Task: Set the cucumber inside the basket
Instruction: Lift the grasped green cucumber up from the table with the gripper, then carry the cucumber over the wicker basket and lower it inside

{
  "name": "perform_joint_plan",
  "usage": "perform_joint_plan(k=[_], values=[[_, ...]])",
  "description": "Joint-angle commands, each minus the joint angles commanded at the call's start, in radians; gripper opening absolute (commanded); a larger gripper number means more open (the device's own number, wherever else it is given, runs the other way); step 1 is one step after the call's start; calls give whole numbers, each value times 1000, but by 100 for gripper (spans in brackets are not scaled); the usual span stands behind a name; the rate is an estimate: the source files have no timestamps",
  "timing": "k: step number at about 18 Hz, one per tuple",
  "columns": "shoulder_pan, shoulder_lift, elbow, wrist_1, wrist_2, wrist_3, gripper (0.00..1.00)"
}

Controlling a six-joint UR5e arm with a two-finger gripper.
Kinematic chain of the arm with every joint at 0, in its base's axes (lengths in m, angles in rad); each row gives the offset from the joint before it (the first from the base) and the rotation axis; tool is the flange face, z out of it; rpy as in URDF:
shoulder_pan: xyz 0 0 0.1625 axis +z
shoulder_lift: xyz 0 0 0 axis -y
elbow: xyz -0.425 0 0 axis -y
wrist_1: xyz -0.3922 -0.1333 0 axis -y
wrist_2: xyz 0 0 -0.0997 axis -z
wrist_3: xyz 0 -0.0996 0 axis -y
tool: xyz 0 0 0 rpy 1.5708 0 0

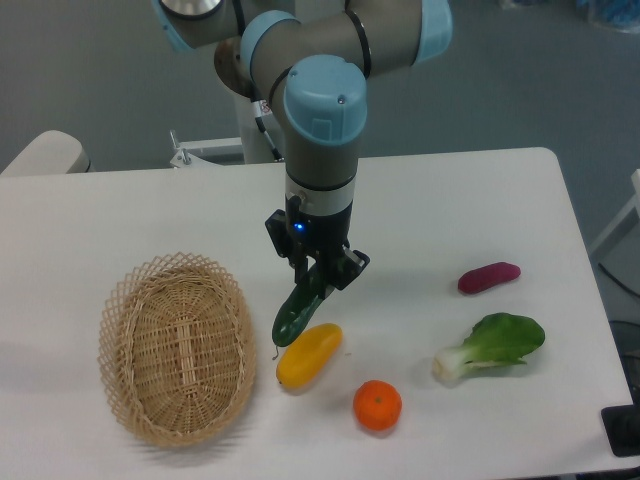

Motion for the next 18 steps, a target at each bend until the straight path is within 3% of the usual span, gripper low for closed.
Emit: perform_joint_plan(k=[9,14,18], values=[[-2,6,-8,-2,2,-5,33],[-47,41,-75,-2,9,-75,33],[-127,32,-106,5,9,-337,33]])
